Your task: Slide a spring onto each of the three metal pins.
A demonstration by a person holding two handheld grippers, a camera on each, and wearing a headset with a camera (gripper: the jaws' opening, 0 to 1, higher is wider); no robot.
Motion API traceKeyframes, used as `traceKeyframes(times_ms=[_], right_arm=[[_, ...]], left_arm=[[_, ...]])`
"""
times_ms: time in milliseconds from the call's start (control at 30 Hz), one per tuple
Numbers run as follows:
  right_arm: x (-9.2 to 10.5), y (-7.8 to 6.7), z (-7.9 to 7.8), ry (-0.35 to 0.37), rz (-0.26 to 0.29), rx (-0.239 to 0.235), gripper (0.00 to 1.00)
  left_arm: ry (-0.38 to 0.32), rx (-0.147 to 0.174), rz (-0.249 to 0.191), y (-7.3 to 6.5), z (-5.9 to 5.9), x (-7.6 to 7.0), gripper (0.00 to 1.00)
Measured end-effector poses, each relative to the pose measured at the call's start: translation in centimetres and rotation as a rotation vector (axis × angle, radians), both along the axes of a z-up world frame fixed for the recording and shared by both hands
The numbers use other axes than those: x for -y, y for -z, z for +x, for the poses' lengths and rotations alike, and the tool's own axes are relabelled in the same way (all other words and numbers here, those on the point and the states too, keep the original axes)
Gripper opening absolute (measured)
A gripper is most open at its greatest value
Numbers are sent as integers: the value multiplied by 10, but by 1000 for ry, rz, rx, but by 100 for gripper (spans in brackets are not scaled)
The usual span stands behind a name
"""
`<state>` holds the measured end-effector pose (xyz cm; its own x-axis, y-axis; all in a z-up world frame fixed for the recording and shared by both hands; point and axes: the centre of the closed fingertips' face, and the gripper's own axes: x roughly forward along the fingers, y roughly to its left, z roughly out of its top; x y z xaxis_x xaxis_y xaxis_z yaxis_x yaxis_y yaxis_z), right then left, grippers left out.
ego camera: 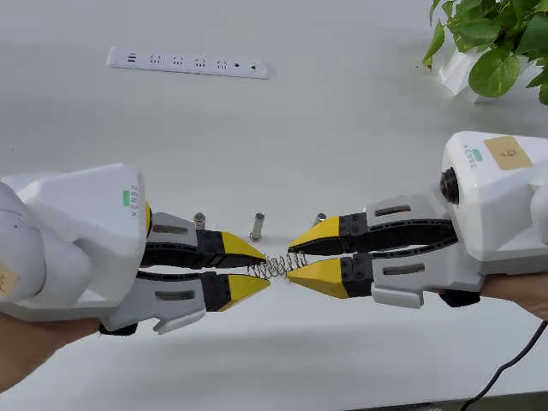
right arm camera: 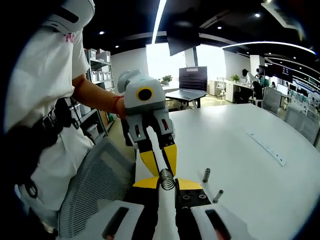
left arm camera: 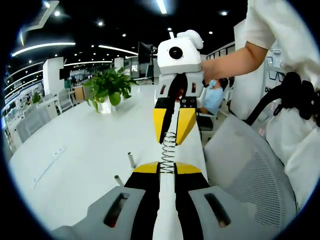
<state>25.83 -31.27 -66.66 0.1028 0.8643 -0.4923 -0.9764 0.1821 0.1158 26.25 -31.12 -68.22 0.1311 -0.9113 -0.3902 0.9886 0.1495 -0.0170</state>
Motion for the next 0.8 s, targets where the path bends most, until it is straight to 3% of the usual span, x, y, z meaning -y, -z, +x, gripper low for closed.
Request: traceKeyframes(times_ms=[800], right_arm=[[-8,-7,-2,-51,-23,20,6]], left_arm=[[11,-10,-10,0,-3,2,6]])
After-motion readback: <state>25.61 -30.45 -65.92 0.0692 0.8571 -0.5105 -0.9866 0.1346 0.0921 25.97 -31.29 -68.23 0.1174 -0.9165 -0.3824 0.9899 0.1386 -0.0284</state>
